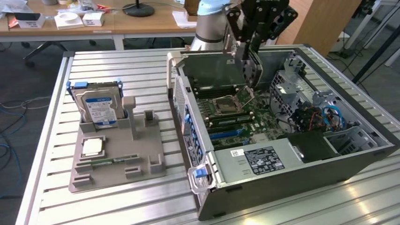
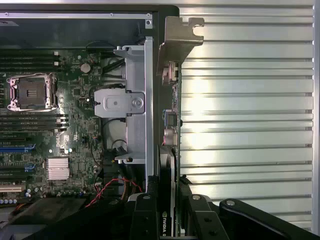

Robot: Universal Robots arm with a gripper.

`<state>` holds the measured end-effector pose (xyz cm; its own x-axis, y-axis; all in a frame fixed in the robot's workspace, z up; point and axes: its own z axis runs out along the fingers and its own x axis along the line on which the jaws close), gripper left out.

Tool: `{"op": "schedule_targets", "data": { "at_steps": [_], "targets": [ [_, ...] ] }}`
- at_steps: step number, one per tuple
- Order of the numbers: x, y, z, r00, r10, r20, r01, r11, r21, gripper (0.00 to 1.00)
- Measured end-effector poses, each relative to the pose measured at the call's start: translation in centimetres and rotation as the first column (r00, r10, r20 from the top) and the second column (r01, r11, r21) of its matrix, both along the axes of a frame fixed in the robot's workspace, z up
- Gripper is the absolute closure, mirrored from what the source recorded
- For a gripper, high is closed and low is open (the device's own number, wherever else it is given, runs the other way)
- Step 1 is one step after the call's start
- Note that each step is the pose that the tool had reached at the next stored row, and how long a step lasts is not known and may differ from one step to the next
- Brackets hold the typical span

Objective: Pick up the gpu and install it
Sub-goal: 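Pick up the gpu and move the gpu toward the slot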

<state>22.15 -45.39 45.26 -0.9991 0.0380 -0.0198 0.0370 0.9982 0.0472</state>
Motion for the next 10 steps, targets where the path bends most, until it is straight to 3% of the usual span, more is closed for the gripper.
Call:
{"op": "schedule_targets", "data": {
  "at_steps": [10],
  "targets": [
    [0.00, 0.00, 0.00, 1.0000, 0.000, 0.0000, 0.000, 1.0000, 0.0000, 0.74]
  ]
}}
